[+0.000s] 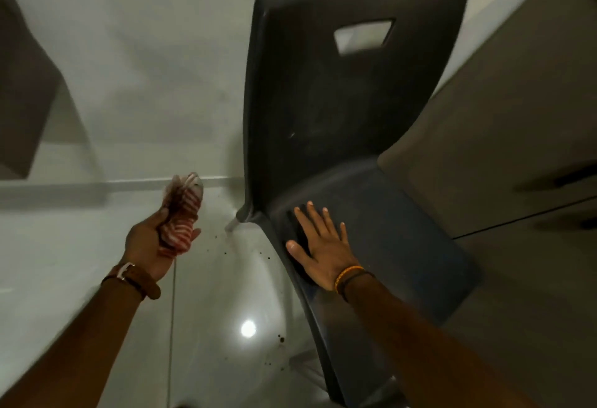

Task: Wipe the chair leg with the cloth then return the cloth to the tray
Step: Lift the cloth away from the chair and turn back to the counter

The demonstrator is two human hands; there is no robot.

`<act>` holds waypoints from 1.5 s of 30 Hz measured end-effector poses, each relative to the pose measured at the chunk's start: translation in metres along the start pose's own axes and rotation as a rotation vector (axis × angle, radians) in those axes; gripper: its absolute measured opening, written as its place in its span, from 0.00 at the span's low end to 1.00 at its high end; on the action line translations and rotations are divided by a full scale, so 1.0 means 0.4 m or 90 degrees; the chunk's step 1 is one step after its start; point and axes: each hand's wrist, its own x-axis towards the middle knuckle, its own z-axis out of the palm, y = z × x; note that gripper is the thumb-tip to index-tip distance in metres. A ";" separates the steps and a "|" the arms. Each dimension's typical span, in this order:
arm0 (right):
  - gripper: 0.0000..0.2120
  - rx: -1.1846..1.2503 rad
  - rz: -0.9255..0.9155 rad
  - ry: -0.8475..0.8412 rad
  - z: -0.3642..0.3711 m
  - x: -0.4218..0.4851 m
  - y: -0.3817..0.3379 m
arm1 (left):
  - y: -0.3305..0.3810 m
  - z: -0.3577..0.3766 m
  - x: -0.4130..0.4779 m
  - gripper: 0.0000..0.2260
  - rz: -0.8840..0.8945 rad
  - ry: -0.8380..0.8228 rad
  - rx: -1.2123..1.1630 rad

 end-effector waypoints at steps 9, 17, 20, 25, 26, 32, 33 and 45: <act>0.40 -0.042 0.018 0.156 -0.457 -0.181 -0.050 | 0.363 0.435 -0.242 0.17 0.334 0.109 0.365; 0.44 -0.085 0.061 0.341 -0.875 -0.431 -0.033 | 0.622 0.905 -0.479 0.14 0.691 0.031 0.577; 0.42 -0.107 0.124 0.394 -0.977 -0.552 0.032 | 0.605 1.063 -0.555 0.14 0.718 -0.032 0.627; 0.39 -0.110 0.267 0.461 -1.050 -0.791 0.213 | 0.448 1.300 -0.651 0.13 0.684 -0.118 0.644; 0.39 -0.101 0.296 0.475 -1.049 -0.842 0.254 | 0.404 1.348 -0.672 0.13 0.679 -0.135 0.646; 0.40 -0.046 0.492 0.487 -0.985 -1.075 0.484 | 0.150 1.612 -0.789 0.12 0.672 -0.295 0.685; 0.40 -0.023 0.512 0.475 -0.958 -1.097 0.514 | 0.113 1.648 -0.802 0.13 0.681 -0.313 0.697; 0.56 0.052 0.597 0.467 -0.808 -1.097 0.685 | -0.299 2.011 -0.861 0.14 0.822 -0.452 0.877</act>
